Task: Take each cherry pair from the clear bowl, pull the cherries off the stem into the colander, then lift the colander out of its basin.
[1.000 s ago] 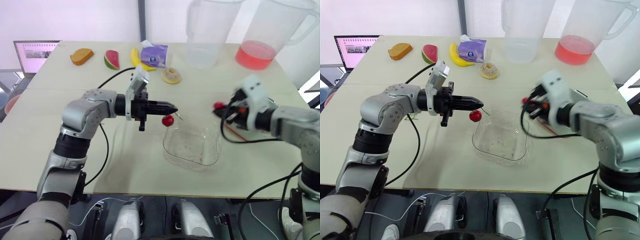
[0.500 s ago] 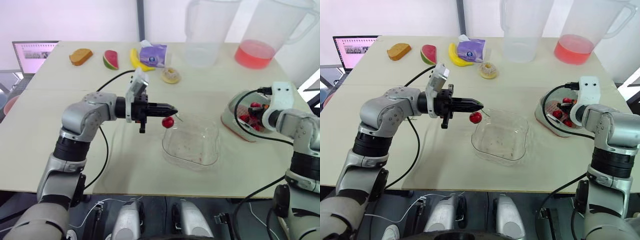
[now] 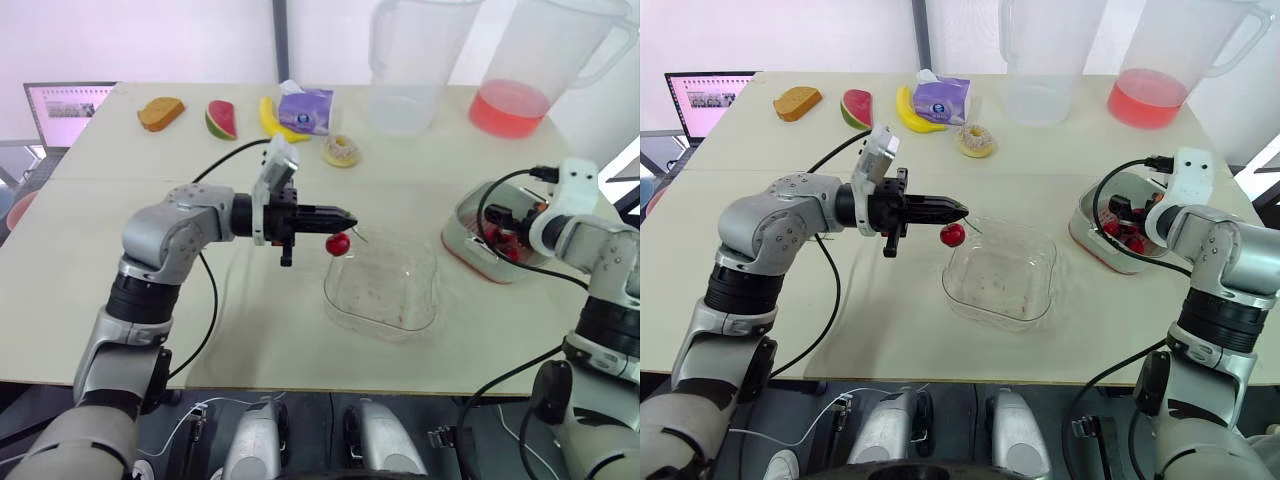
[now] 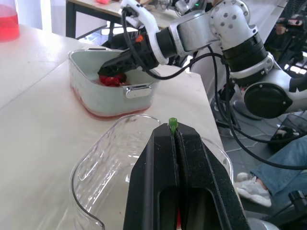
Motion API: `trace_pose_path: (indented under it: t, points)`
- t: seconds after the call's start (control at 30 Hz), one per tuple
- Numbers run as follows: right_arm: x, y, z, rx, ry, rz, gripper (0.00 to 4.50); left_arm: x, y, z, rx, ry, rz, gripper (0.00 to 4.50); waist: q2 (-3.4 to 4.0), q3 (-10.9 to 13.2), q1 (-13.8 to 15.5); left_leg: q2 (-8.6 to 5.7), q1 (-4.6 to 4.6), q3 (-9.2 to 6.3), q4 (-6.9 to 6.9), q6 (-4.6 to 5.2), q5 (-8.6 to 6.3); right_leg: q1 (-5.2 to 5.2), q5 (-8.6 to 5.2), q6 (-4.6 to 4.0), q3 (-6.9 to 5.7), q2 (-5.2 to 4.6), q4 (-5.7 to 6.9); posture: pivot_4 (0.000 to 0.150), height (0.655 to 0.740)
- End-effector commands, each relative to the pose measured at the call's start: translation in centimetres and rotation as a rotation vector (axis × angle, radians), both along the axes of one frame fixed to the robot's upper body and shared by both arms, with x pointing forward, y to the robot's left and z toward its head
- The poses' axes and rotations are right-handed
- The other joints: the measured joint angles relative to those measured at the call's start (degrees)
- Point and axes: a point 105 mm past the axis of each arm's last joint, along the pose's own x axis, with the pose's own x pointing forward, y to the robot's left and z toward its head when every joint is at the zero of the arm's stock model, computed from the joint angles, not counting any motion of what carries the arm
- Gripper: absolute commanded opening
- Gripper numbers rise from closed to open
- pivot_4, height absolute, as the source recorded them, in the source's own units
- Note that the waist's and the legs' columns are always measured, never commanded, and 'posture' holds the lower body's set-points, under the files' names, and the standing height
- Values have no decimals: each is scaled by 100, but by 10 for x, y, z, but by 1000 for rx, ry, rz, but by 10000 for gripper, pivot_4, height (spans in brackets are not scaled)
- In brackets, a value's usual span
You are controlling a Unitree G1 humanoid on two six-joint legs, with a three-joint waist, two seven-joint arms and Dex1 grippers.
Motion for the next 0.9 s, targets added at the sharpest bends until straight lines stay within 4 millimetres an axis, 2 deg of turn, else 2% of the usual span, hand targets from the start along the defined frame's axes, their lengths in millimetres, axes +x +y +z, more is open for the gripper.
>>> trace_pose_path:
  t: [0.03,0.13,0.27,0.4,0.47,0.57,0.7,0.8,0.9]
  points:
    - [-5,2,34,-15,-128,20,44301,-2,3,13,-27,-44,-3,0,0,0,0,0,0,0,0,0,0,0,0,0,0,0,0,1500,7400]
    - [-9,13,53,-75,-204,107,44301,-2,3,14,-30,-45,-5,0,1,1,0,0,0,0,0,3,-1,0,0,0,0,0,0,1500,7400]
    - [-20,41,69,-117,-272,303,44301,-2,2,15,-34,-46,-6,0,2,1,5,0,0,-1,-1,13,-8,0,0,0,0,1,-1,1500,7400]
    - [-33,64,77,-153,-302,485,44301,-1,2,16,-38,-49,-6,0,2,1,3,0,0,-2,-1,14,-8,0,0,0,0,1,-1,1500,7400]
    - [-45,84,73,-152,-289,634,44301,-1,2,16,-40,-50,-4,0,2,1,6,0,0,-2,-1,15,-9,1,0,0,0,1,-2,1500,7400]
    - [-69,117,56,-122,-219,869,44301,0,2,17,-43,-53,-5,0,1,1,8,0,0,-4,-1,16,-9,2,0,0,-1,1,-4,1500,7400]
    - [-93,150,37,-97,-138,1081,44301,0,1,19,-47,-56,-8,0,1,1,-3,1,0,-6,0,17,-10,3,0,0,0,-2,-4,1500,7400]
    - [-100,168,30,-90,-115,1164,44301,-2,1,20,-52,-56,-16,0,1,1,2,1,0,-8,0,17,-10,3,0,0,-1,-4,-4,1500,7400]
    - [-92,185,30,-78,-141,1184,44301,-5,1,21,-58,-49,-30,0,0,2,-9,1,0,-8,0,17,-10,3,0,0,-1,-5,-4,1500,7400]
